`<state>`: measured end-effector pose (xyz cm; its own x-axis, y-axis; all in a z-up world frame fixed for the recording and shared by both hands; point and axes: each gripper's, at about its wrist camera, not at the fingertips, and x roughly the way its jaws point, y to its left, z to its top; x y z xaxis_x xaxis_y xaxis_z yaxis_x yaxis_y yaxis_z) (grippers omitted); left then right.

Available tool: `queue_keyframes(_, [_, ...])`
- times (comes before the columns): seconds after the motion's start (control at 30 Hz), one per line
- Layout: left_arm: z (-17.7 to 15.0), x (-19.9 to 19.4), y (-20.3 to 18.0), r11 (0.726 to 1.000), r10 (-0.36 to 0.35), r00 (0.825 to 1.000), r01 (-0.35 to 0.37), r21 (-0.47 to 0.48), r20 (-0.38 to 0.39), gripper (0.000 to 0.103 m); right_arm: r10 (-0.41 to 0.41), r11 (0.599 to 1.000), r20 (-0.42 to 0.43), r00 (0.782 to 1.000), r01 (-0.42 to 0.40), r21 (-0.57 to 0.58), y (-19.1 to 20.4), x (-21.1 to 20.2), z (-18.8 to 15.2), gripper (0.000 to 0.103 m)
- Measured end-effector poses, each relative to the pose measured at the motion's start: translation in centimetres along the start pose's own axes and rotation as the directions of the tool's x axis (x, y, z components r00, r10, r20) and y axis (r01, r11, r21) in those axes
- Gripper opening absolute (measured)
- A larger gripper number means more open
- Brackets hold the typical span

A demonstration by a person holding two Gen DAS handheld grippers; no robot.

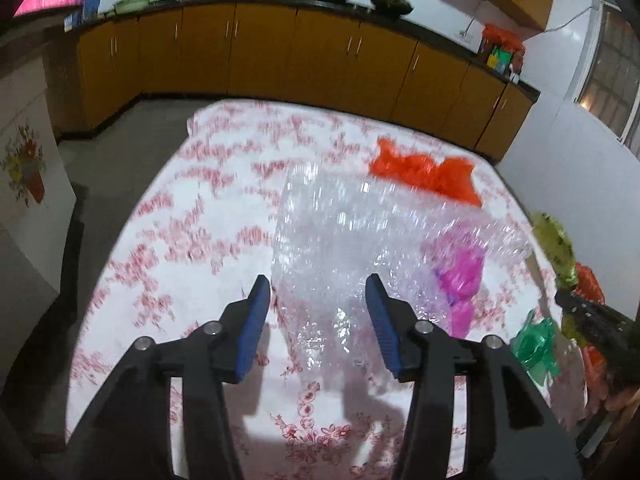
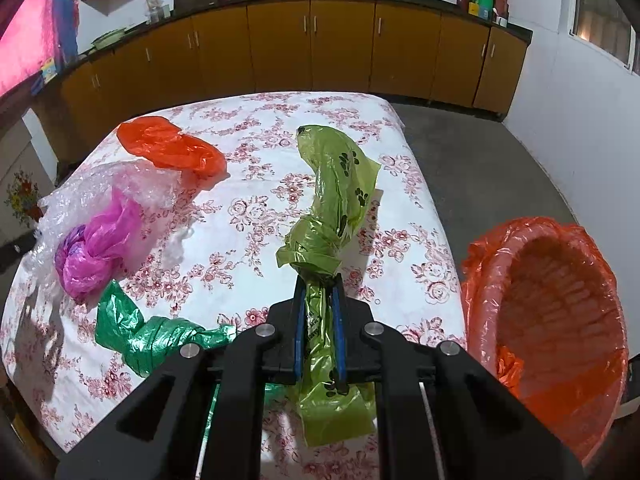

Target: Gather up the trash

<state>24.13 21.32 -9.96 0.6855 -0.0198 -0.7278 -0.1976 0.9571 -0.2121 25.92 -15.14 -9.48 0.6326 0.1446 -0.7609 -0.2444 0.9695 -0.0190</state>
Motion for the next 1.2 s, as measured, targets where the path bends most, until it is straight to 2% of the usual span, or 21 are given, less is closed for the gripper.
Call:
queue_keyframes(0.07, [-0.1, -0.2, 0.2, 1.000, -0.009, 1.000, 0.009, -0.025, 0.011, 0.050, -0.003, 1.000, 0.001, 1.000, 0.003, 0.000, -0.1, -0.1, -0.1, 0.012])
queue_keyframes(0.13, [0.0, -1.2, 0.1, 1.000, -0.015, 0.998, 0.017, -0.025, 0.059, 0.050, -0.005, 1.000, 0.001, 1.000, 0.005, 0.000, -0.2, -0.1, -0.1, 0.012])
queue_keyframes(0.33, [1.4, -4.2, -1.5, 1.000, -0.015, 0.985, 0.011, 0.023, 0.172, 0.051, -0.008, 1.000, 0.006, 1.000, 0.008, 0.006, -0.5, -0.3, -0.2, 0.013])
queue_keyframes(0.43, [2.0, -4.8, -3.0, 0.998, -0.032, 0.980, 0.021, 0.057, 0.194, 0.053, -0.009, 1.000, 0.007, 1.000, 0.009, 0.007, -0.6, -0.4, -0.3, 0.013])
queue_keyframes(0.7, [2.3, -3.0, -8.8, 0.986, -0.119, 0.982, 0.101, 0.130, 0.143, 0.060, -0.008, 1.000, 0.013, 1.000, 0.008, 0.018, -1.4, -0.8, -0.6, 0.012])
queue_keyframes(0.87, [2.7, 0.1, -11.1, 0.987, -0.104, 0.991, 0.092, 0.129, 0.084, 0.068, -0.005, 1.000, 0.014, 1.000, 0.004, 0.023, -1.8, -1.1, -0.7, 0.012])
queue_keyframes(1.0, [2.7, 2.9, -11.6, 0.991, -0.042, 0.999, 0.039, 0.125, 0.020, 0.068, 0.000, 1.000, 0.013, 1.000, 0.000, 0.028, -2.0, -1.0, -0.8, 0.013])
queue_keyframes(1.03, [2.6, 3.3, -11.7, 0.992, -0.036, 0.999, 0.034, 0.124, 0.012, 0.064, 0.001, 1.000, 0.013, 1.000, -0.001, 0.029, -2.1, -1.0, -0.8, 0.013])
queue_keyframes(1.07, [2.5, 3.6, -11.6, 0.992, -0.031, 1.000, 0.031, 0.121, 0.002, 0.053, 0.001, 1.000, 0.012, 1.000, -0.002, 0.031, -2.1, -0.9, -0.9, 0.012])
queue_keyframes(1.1, [2.3, 3.9, -11.4, 0.992, -0.031, 0.999, 0.032, 0.118, -0.008, 0.046, 0.001, 0.999, 0.011, 1.000, -0.002, 0.032, -2.2, -0.8, -0.9, 0.012])
queue_keyframes(1.17, [2.1, 4.4, -11.2, 0.992, -0.047, 0.999, 0.049, 0.115, -0.028, 0.018, 0.001, 0.999, 0.009, 1.000, -0.002, 0.035, -2.4, -0.7, -1.0, 0.013])
queue_keyframes(1.2, [2.0, 4.5, -11.2, 0.991, -0.053, 0.998, 0.056, 0.119, -0.030, 0.013, 0.001, 0.999, 0.008, 1.000, -0.002, 0.037, -2.4, -0.7, -1.0, 0.013])
